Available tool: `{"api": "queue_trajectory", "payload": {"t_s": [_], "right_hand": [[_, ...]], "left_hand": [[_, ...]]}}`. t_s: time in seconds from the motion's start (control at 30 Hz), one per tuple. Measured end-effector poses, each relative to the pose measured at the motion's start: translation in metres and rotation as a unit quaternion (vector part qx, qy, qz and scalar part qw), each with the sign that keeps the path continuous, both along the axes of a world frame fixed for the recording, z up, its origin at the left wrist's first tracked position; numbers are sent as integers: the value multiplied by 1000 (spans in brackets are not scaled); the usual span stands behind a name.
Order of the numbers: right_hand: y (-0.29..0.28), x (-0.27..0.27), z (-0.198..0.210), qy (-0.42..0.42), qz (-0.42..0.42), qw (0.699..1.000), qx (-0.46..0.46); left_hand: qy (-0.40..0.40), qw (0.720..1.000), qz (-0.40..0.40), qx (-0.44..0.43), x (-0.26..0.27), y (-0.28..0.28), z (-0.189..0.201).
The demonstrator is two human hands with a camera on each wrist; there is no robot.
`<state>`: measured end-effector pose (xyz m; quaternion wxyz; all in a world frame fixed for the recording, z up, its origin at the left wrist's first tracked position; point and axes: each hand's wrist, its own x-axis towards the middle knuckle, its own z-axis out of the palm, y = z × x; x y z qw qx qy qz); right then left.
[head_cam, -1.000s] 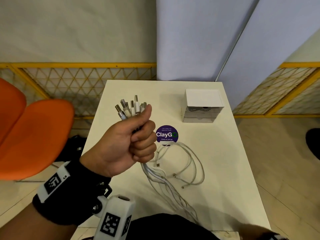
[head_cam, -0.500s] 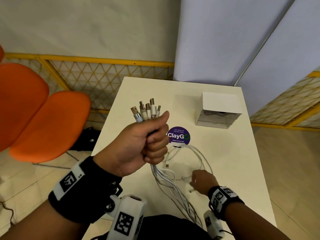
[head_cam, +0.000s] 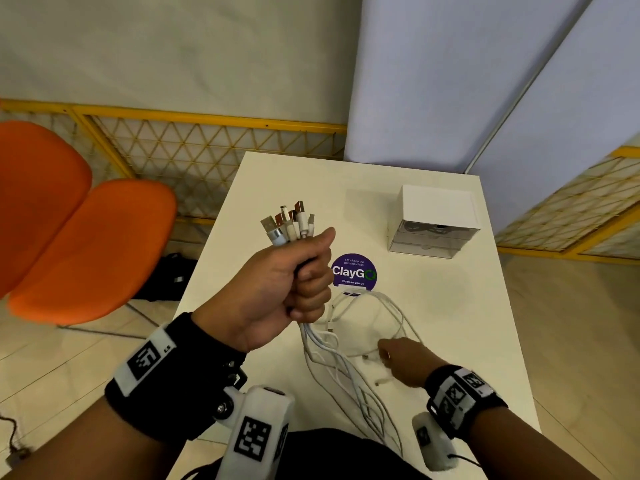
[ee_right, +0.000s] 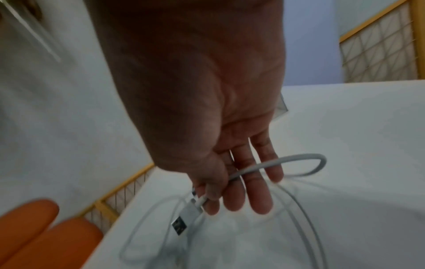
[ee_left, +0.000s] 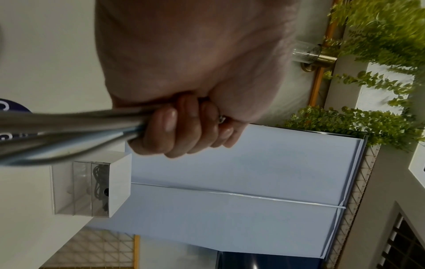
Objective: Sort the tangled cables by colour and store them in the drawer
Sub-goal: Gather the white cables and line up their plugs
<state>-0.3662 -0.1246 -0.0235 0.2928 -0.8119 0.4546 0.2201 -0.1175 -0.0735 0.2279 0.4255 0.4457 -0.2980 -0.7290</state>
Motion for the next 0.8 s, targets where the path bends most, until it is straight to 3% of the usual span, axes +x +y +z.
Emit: {"api": "queue_trajectory", "payload": {"t_s": [0.13,0.27,0.33,0.53,0.67,0.8], "right_hand": [[-21,-12,48,-129,-109,985,44],[-33,-10,114,-243,-277,922,122],[-33,-9,144,-316,-317,883,141],[-14,22,223,-484,-307,809,131],[0,51,251,-513,-276,807,98],[8,71,256,-505,-282,813,65]], "left_hand": [[-3,1000,18,6,-8,-7,-4],[-3,999,43,19,-14,-14,-10],[-6,998,60,22,-17,-18,-13],[-40,996,74,22,-34,-26,-22],[-91,995,14,-30,-46,-25,-19],[-51,998,10,-41,-51,-25,-14]]}}
